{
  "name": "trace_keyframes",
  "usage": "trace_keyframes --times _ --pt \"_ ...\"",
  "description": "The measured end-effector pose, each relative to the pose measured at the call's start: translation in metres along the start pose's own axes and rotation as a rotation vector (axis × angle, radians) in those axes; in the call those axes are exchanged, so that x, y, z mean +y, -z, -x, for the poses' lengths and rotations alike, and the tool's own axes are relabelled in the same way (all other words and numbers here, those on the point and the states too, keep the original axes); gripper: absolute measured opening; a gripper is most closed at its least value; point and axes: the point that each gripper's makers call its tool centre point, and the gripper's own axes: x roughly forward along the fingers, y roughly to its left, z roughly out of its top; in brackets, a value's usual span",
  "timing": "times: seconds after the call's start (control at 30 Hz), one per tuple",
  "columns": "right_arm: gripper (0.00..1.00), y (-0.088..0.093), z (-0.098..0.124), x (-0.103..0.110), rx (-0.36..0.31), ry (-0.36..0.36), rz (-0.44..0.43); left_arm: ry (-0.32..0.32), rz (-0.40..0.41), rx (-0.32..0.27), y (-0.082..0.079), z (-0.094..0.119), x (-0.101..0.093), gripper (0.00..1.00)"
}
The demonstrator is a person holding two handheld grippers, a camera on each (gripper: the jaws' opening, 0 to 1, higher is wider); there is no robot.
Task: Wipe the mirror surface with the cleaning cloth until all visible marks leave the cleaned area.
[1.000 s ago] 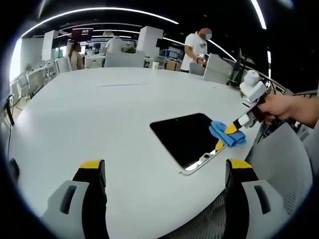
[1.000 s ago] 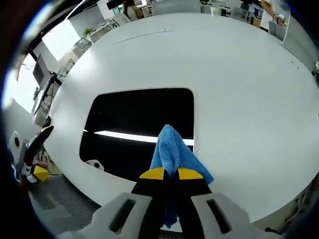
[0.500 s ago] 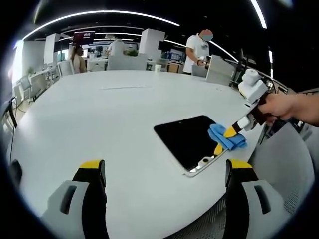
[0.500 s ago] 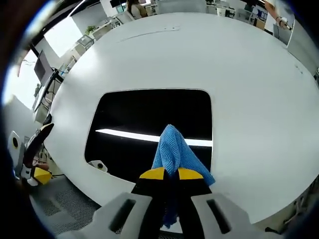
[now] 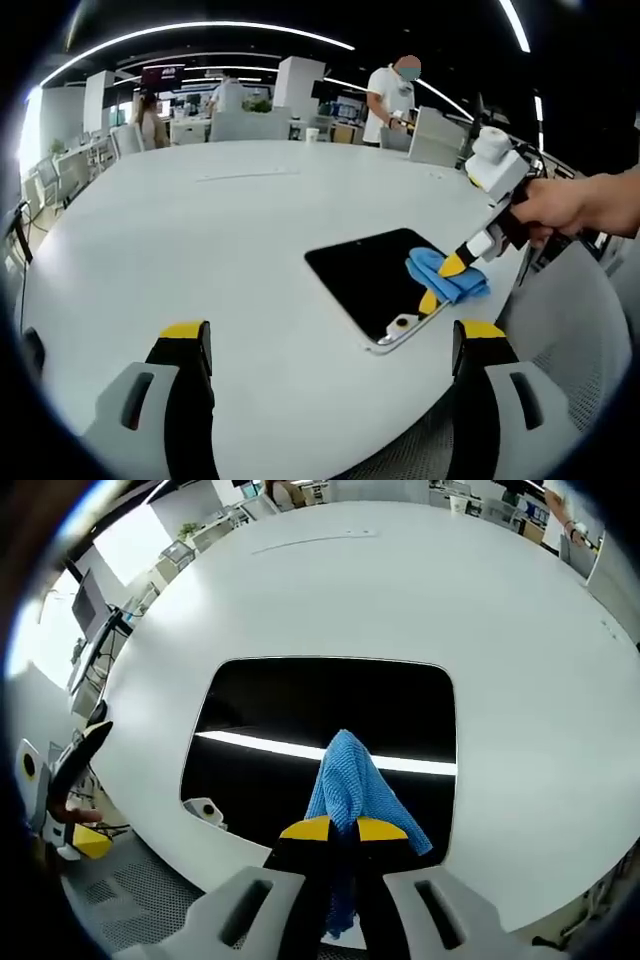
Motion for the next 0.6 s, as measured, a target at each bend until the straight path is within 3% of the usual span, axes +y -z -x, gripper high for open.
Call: trace_keyframes --times 0.2,0.6 --pt "0.02 -0.005 -0.004 0.017 0.015 -0.019 -0.040 0.012 -0.036 0.014 0.001 0.000 -0.004 0.99" --pt "0.02 -0.013 -0.011 0.045 0.015 -0.041 -0.021 0.016 -0.038 0.006 -0.002 0.000 -0.004 0.99"
